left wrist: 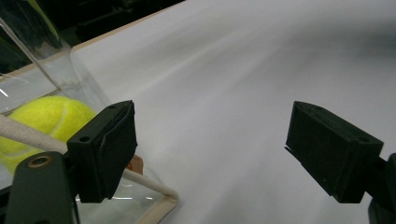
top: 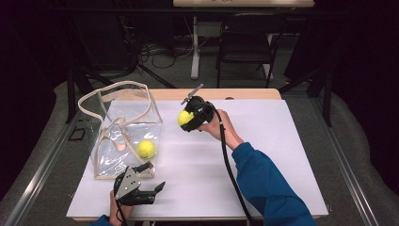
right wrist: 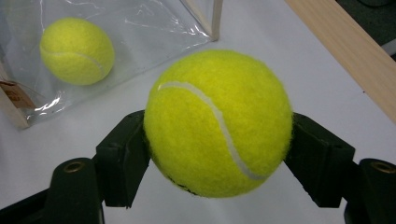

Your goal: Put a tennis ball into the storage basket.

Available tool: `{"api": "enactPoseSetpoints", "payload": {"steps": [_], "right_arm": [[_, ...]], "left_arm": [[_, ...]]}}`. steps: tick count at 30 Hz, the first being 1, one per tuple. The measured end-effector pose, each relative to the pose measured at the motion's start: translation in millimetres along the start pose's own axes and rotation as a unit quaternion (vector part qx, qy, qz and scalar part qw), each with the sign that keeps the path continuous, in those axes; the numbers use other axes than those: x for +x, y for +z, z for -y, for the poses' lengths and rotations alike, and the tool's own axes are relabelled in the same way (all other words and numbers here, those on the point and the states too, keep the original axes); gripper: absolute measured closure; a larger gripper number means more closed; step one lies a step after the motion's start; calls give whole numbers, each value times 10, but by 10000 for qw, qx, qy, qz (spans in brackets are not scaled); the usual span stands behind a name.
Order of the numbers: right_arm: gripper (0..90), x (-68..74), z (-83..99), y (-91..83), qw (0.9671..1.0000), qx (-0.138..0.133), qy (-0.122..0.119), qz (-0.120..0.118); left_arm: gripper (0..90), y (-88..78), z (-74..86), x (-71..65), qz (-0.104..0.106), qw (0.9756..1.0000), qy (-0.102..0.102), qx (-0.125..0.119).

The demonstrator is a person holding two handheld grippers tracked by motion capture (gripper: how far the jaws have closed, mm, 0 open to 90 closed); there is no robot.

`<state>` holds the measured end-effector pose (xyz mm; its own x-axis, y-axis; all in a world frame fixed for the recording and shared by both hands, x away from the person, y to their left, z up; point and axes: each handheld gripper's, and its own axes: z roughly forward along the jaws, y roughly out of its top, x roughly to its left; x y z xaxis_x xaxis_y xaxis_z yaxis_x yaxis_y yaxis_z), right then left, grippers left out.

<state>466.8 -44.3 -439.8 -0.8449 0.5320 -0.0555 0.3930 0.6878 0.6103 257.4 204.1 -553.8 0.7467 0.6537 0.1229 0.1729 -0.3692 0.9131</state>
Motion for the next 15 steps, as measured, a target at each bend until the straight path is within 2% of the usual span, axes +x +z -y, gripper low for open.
{"api": "enactPoseSetpoints", "payload": {"steps": [15], "right_arm": [[266,13,-121,-141,9999,-54,-113,34]], "left_arm": [[159,3,1,1,12,10000,-5,3]]}}
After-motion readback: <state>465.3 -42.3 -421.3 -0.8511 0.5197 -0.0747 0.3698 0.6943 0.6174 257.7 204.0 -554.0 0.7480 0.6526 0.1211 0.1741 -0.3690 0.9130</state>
